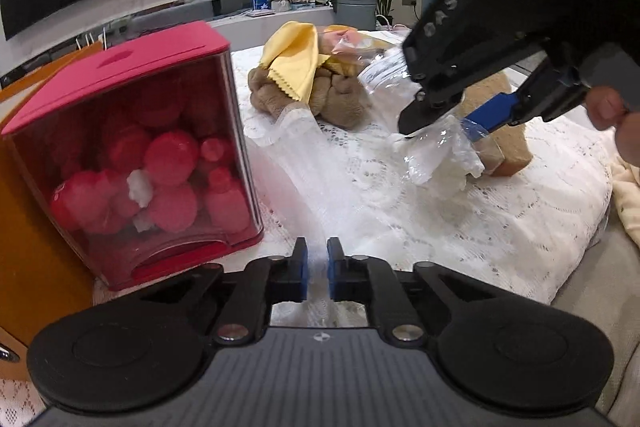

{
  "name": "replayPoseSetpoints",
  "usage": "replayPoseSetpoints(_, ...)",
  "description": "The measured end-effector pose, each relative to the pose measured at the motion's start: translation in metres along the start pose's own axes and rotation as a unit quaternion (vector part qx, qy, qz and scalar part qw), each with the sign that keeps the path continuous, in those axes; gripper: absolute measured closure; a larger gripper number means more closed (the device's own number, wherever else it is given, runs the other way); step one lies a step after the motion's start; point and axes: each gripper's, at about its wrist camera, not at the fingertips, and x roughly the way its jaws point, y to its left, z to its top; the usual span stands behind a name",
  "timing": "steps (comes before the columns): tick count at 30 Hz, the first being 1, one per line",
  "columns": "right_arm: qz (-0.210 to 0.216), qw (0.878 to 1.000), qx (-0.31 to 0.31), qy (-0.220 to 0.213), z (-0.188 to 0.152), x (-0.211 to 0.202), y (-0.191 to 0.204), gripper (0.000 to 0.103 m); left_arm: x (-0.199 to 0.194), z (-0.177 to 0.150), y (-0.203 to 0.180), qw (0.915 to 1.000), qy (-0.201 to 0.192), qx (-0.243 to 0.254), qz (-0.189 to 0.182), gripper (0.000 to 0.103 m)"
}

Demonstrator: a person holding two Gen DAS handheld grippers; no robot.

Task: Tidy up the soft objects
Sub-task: 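Grasp the labeled clear bag with the right tool while the left grasps a clear plastic sheet, then carry both items to the orange box while the left tool releases the plastic sheet inside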

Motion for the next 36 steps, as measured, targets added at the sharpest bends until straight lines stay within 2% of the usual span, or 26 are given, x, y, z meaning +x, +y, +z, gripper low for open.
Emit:
replayPoseSetpoints(6, 0.007, 1.0, 0.017, 0.002, 0.006, 0.011, -0.003, 0.059, 0.001, 0.002, 0.0, 0.9997, 0.004, -0.011, -0.023, 0.097)
replayPoseSetpoints(9, 0.005, 1.0, -0.008, -0.006, 0.005, 0.012, 0.003, 0.065, 0.002, 0.0, 0.001, 0.9994, 0.008, -0.018, -0.028, 0.097)
replayPoseSetpoints(12, 0.002, 1.0, -0.019, -0.011, 0.005, 0.008, 0.007, 0.066, 0.003, 0.002, 0.003, 0.9994, 0.009, -0.02, -0.027, 0.091)
replayPoseSetpoints(14, 0.002, 1.0, -0.015, -0.012, 0.005, 0.006, 0.006, 0.066, 0.005, 0.002, 0.003, 0.9997, 0.003, -0.014, -0.021, 0.07)
replayPoseSetpoints(16, 0.003, 1.0, -0.01, -0.016, 0.005, 0.002, 0.005, 0.066, 0.009, 0.003, 0.0, 0.9999, -0.004, -0.006, -0.009, 0.055)
replayPoseSetpoints(18, 0.004, 1.0, -0.006, -0.019, 0.004, -0.002, 0.005, 0.066, 0.012, 0.004, -0.002, 0.9999, -0.009, 0.001, -0.008, 0.056)
replayPoseSetpoints(20, 0.005, 1.0, -0.004, -0.023, 0.004, -0.005, 0.005, 0.066, 0.012, 0.005, -0.003, 0.9995, -0.009, 0.001, -0.031, 0.088)
replayPoseSetpoints(21, 0.005, 1.0, -0.004, -0.024, 0.003, -0.006, 0.005, 0.066, 0.011, 0.005, -0.004, 0.999, -0.01, 0.004, -0.042, 0.094)
replayPoseSetpoints(25, 0.006, 1.0, -0.001, -0.028, 0.003, -0.01, 0.004, 0.067, 0.002, 0.0, -0.018, 0.9975, -0.043, 0.053, -0.019, 0.099)
replayPoseSetpoints(29, 0.009, 0.999, 0.003, -0.043, 0.003, -0.021, 0.001, 0.067, -0.015, 0.0, -0.03, 0.9934, -0.088, 0.071, -0.02, 0.099)
replayPoseSetpoints(36, 0.005, 0.998, 0.017, -0.067, 0.004, -0.039, -0.005, 0.067, -0.029, 0.011, -0.036, 0.9908, -0.104, 0.085, -0.015, 0.099)
